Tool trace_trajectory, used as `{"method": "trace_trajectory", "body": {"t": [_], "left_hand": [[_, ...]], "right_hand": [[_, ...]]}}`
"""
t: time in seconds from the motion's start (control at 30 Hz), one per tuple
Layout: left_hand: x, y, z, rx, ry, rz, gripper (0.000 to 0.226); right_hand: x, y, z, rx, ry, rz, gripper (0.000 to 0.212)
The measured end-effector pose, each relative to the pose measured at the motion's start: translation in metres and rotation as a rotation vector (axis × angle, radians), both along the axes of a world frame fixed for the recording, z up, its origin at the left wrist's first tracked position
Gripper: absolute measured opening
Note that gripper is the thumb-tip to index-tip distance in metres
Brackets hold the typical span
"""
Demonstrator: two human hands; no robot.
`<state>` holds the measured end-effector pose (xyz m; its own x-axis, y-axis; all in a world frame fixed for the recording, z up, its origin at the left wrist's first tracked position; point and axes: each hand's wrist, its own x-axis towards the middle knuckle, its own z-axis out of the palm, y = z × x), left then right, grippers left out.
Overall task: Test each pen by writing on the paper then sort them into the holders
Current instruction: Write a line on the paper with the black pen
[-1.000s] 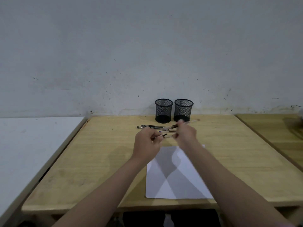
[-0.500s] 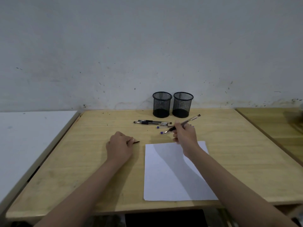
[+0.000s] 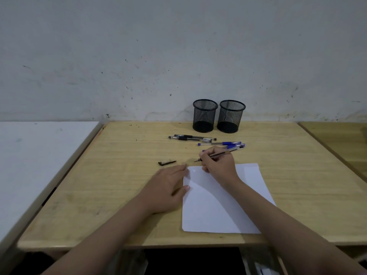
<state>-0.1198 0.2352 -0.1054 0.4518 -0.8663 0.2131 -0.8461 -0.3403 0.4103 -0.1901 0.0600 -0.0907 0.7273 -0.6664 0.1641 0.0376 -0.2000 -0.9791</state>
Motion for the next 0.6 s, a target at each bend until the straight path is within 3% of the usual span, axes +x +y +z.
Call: {"method": "trace_trajectory", "body": {"t": [0.1,0.33,0.6], "left_hand": [[-0.004,0.0,0.002,-0.056,-0.031,0.019,0.058],[-0.005,0.0,0.001,-0.082,-0.019,0.04,0.055],[-0.004,-0.001,-0.001,-0.037,0.001,0.053,0.06]], "right_hand": [[0.003,0.003,0.002,-0.099,0.029,0.021,0.015],[0.016,0.013,0.002,-0.049,0.096,0.087,0.014],[0.015,0.014,-0.003,-0.145,0.076,0.033,0.026]]}}
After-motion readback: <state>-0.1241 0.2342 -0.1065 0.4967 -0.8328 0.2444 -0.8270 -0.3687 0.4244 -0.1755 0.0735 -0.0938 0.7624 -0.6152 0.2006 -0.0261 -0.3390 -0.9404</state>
